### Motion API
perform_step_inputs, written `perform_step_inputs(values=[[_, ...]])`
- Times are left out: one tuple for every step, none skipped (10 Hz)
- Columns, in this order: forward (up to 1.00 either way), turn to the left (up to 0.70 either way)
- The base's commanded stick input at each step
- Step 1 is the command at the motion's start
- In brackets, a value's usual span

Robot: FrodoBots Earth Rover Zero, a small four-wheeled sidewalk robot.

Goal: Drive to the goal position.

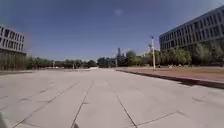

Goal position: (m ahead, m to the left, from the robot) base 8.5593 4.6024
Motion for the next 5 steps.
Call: perform_step_inputs(values=[[0.7, 0.0], [0.7, 0.0], [0.7, 0.0], [0.7, 0.0], [0.7, 0.0]])
